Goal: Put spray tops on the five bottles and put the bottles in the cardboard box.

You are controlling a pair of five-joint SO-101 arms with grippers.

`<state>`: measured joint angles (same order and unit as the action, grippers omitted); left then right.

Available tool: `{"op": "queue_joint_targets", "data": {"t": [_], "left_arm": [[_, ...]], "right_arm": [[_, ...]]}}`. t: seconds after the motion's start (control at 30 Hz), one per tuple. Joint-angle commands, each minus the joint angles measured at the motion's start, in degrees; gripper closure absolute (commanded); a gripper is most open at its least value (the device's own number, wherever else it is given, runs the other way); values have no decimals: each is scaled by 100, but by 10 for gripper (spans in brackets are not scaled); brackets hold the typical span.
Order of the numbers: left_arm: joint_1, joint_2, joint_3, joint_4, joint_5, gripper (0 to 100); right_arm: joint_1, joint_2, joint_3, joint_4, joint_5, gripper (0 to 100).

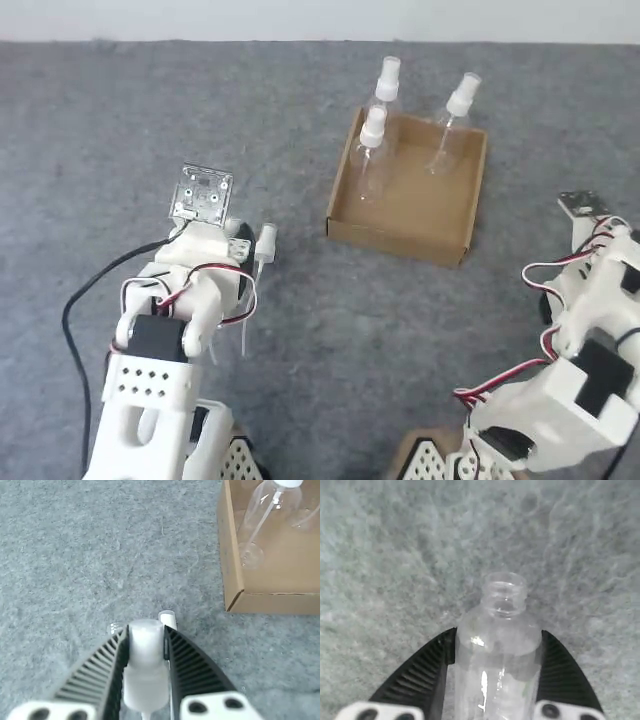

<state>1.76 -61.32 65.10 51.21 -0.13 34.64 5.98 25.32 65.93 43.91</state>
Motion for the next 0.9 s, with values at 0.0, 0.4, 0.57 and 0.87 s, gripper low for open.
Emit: {"op": "queue_joint_targets", "data": {"t": [0.0, 0.4, 0.57, 0.87], "left_arm": [[0, -158, -57, -158, 44, 990], [0, -158, -57, -158, 44, 990], [0, -158, -57, -158, 44, 990], [0, -158, -57, -158, 44, 990]], "right_arm": [[31, -66, -316, -119, 44, 745], [-66, -66, -299, -400, -229, 710], [-66, -66, -299, -505, -422, 734], [-31, -66, -211, -497, -431, 835]]}}
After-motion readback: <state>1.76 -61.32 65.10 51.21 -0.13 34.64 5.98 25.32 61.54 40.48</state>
